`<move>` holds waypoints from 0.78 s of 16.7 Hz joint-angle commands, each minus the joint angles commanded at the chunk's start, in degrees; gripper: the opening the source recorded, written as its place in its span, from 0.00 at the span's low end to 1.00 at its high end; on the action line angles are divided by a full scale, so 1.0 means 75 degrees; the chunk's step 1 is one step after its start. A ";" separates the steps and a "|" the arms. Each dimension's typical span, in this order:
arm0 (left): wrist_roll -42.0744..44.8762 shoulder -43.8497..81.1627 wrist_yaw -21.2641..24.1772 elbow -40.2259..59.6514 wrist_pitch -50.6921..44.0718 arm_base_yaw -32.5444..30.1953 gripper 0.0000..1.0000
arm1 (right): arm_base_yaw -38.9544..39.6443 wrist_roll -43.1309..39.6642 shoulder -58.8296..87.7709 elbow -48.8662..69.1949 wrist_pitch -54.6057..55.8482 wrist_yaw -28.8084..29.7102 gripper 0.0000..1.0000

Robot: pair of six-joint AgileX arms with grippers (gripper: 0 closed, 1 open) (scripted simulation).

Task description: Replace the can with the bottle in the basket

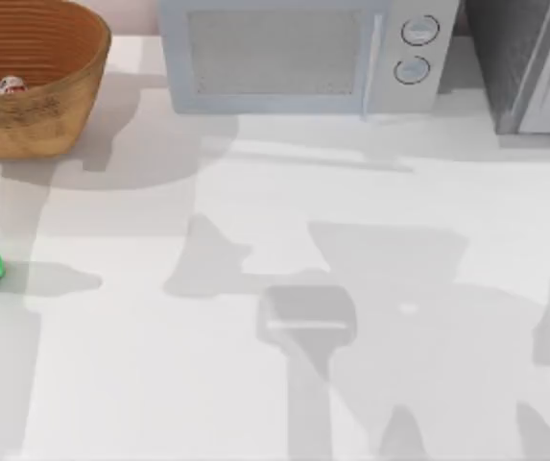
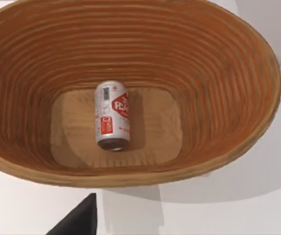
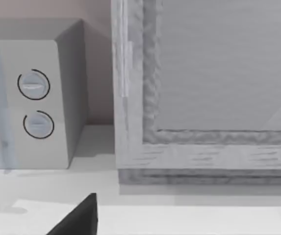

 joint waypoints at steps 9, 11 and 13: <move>0.0240 0.6198 0.0706 0.5825 -0.2840 0.0432 1.00 | 0.0000 0.0000 0.0000 0.0000 0.0000 0.0000 1.00; 0.0273 0.7094 0.0804 0.6672 -0.3231 0.0516 1.00 | 0.0000 0.0000 0.0000 0.0000 0.0000 0.0000 1.00; 0.0297 0.7737 0.0874 0.7283 -0.3508 0.0583 1.00 | 0.0000 0.0000 0.0000 0.0000 0.0000 0.0000 1.00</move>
